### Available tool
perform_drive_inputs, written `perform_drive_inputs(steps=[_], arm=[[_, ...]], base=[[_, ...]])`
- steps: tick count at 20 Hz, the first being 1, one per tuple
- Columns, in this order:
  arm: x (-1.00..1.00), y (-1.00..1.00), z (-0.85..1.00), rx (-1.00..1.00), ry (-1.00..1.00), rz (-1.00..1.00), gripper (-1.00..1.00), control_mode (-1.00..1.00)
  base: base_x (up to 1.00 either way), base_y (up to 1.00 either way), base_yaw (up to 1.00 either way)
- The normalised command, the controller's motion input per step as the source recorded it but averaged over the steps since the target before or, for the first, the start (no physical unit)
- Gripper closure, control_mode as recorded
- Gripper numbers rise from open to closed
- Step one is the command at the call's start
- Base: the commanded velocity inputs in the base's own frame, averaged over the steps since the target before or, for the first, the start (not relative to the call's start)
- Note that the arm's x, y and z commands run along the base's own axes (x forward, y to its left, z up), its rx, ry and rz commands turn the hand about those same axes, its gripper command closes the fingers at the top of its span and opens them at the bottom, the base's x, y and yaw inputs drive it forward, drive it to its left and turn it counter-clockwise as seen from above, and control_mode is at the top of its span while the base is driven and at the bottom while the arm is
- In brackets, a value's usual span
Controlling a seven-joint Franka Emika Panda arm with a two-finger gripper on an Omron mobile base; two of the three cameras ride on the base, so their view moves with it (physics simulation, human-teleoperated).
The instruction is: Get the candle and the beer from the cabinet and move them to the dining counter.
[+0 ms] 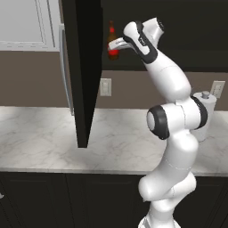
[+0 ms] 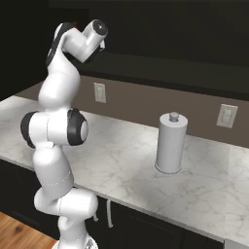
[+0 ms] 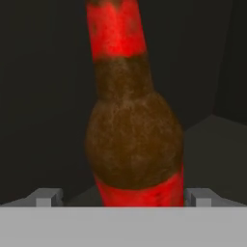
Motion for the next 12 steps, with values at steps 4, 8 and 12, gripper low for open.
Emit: perform_drive_inputs(steps=[4,8,12], arm=[[0.11,0.00,-0.07,-0.04,0.00,0.00,-1.00,-1.00],[0.15,0.00,-0.03,-0.01,0.00,0.00,-1.00,-1.00],[0.16,0.00,-0.03,0.00,0.00,0.00,-1.00,-1.00]], base=[[0.00,0.00,0.00],[0.00,0.00,0.00],[0.00,0.00,0.00]])
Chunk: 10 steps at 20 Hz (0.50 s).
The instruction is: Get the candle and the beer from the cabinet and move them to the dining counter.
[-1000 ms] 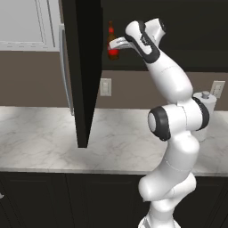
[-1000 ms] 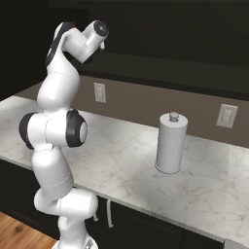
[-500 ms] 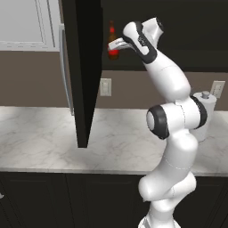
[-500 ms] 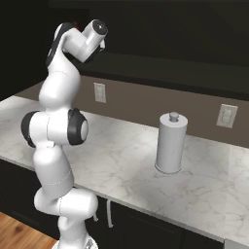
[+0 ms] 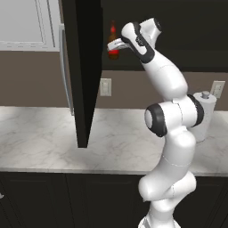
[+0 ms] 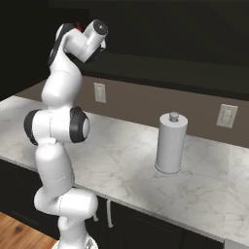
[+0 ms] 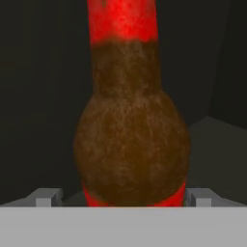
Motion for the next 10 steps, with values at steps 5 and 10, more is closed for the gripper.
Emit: perform_drive_inputs(steps=[5,10], arm=[[0.17,0.03,-0.05,0.00,-0.01,0.00,-1.00,-1.00],[0.18,0.05,-0.06,0.00,-0.04,0.00,-1.00,-1.00]], base=[[0.00,0.00,0.00],[0.00,0.00,0.00]])
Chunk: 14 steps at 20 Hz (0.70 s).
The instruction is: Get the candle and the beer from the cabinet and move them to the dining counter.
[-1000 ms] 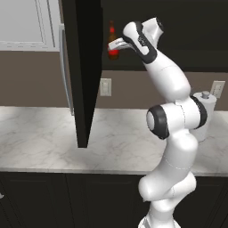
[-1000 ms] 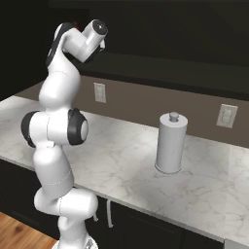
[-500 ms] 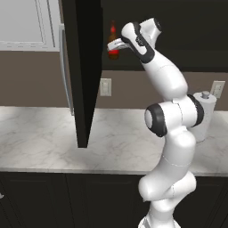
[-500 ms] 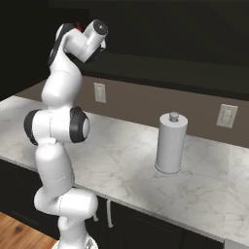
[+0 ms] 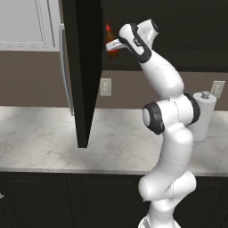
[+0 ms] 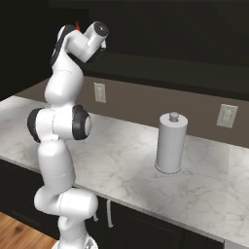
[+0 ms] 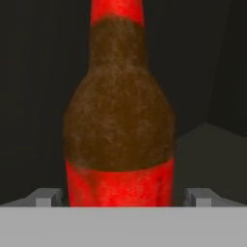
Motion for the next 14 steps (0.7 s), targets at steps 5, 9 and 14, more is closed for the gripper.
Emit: perform_drive_inputs(steps=[5,9,14], arm=[[0.11,0.07,-0.01,0.00,-0.06,0.00,1.00,-1.00],[-0.07,0.03,0.00,0.00,-0.07,0.00,1.00,-1.00],[-0.38,-0.02,-0.01,0.00,-0.03,0.00,1.00,-1.00]], base=[[0.00,0.00,0.00],[0.00,0.00,0.00],[0.00,0.00,0.00]])
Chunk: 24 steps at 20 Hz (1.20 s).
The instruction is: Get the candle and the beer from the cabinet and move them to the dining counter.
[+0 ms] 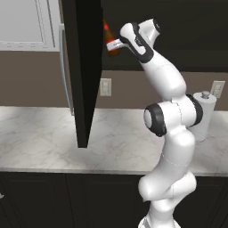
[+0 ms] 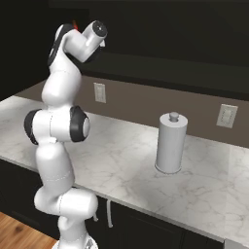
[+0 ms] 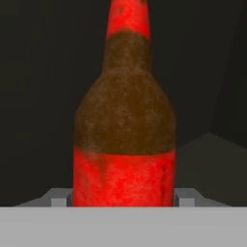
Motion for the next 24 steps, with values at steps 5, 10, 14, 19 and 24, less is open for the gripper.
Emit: perform_drive_inputs(steps=[5,10,14,19,24], arm=[[-0.55,-0.16,-0.03,0.00,-0.03,0.00,1.00,-1.00],[-0.58,-0.32,0.00,0.00,-0.02,0.00,1.00,-1.00],[-0.69,-0.40,0.00,0.01,-0.09,0.00,1.00,-1.00],[-0.79,-0.24,0.00,0.00,-0.08,0.00,1.00,-1.00],[-0.80,-0.18,0.01,0.00,-0.05,0.00,1.00,-1.00]], base=[[0.00,0.00,0.00],[0.00,0.00,0.00],[0.00,0.00,0.00],[0.00,0.00,0.00],[0.00,0.00,0.00]])
